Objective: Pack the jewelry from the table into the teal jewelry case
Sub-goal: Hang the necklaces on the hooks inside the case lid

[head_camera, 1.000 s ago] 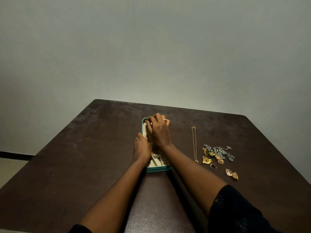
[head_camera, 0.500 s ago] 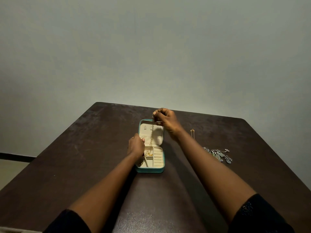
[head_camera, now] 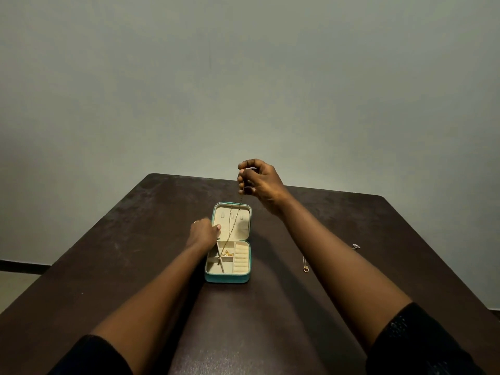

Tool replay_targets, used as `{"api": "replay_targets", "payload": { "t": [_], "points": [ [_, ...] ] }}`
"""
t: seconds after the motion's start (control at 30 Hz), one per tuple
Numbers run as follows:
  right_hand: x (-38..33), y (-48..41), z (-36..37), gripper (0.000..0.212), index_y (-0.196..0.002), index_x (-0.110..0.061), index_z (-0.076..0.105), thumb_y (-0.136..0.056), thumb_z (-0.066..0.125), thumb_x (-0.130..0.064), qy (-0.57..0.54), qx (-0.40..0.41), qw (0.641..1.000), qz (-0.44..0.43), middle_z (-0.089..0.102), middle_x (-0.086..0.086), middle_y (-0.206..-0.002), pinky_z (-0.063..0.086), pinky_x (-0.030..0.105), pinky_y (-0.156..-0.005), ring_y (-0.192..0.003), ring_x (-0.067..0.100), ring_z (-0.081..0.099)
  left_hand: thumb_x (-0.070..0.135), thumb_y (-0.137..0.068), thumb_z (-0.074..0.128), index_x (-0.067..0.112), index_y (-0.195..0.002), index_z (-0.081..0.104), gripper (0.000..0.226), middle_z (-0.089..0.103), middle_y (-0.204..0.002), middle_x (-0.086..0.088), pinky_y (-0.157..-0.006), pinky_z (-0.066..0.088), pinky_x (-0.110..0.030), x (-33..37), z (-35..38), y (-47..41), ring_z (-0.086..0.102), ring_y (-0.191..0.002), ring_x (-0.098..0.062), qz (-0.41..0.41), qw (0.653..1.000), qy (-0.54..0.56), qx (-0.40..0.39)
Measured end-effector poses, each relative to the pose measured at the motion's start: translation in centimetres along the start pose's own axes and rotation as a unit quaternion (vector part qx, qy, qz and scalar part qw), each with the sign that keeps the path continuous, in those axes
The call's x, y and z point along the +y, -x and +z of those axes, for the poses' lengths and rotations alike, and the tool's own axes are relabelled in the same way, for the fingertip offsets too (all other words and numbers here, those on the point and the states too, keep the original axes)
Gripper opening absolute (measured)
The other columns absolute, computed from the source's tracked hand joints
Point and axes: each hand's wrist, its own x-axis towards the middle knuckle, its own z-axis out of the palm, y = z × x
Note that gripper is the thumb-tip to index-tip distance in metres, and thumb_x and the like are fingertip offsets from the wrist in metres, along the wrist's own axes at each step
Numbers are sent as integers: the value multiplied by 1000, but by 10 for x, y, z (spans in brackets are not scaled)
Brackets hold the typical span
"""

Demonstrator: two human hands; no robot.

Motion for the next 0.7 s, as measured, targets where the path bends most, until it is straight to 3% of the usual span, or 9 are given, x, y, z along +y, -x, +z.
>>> {"api": "replay_targets", "payload": {
  "t": [0.07, 0.13, 0.23, 0.3, 0.33, 0.43, 0.7],
  "points": [
    [-3, 0, 0, 14, -107, -6, 53, -95, 45, -3, 7, -9, 1000, 6, 54, 6, -72, 47, 22, -52, -60, 13, 51, 26, -98, 44, 0, -122, 52, 36, 56, -125, -20, -95, 44, -41, 8, -6, 5, 51, -118, -33, 30, 998, 11, 58],
    [-5, 0, 0, 19, -112, -6, 53, -94, 46, -3, 5, -11, 1000, 8, 56, 6, -73, 43, 20, -49, -59, 12, 51, 28, -99, 40, 5, -128, 53, 39, 58, -126, -15, -97, 42, -37, 21, -15, 13, 52, -119, -29, 72, 986, 131, 75],
    [-11, 2, 1, 23, -114, -4, 54, -93, 46, -1, 6, -3, 1000, 10, 60, 6, -77, 41, 20, -50, -59, 10, 51, 37, -99, 36, 17, -118, 61, 38, 68, -107, -7, -92, 47, -33, 44, -26, 32, 63, -107, -21, 142, 903, 406, -18],
    [-15, 3, 1, 23, -111, -3, 56, -92, 43, 1, 15, 5, 1000, 9, 60, 6, -77, 46, 21, -53, -59, 10, 52, 36, -99, 36, 16, -108, 63, 35, 69, -93, -5, -81, 53, -26, 59, -31, 42, 67, -87, -15, 165, 846, 502, -67],
    [-18, 4, 1, 22, -107, -2, 58, -91, 42, 2, 22, 11, 1000, 9, 59, 6, -76, 47, 20, -53, -59, 10, 52, 34, -99, 37, 13, -103, 63, 34, 68, -85, -5, -73, 54, -22, 65, -33, 45, 66, -76, -13, 172, 835, 518, -69],
    [-26, 6, -1, 23, -94, -3, 62, -89, 40, 2, 16, 35, 999, 4, 59, 5, -73, 42, 19, -49, -57, 10, 49, 24, -99, 43, 10, -100, 62, 24, 60, -76, -5, -62, 48, -21, 78, -36, 49, 55, -63, -11, 178, 837, 514, -51],
    [-52, 12, -21, 11, -83, -5, 65, -82, 60, 5, -79, 89, 993, -1, 64, 6, -69, 28, 15, -43, -48, 6, 45, 1, -97, 40, 0, -108, 59, 21, 59, -78, -3, -51, 45, -12, 70, -24, 45, 54, -67, -10, 121, 871, 470, -72]
  ]
}}
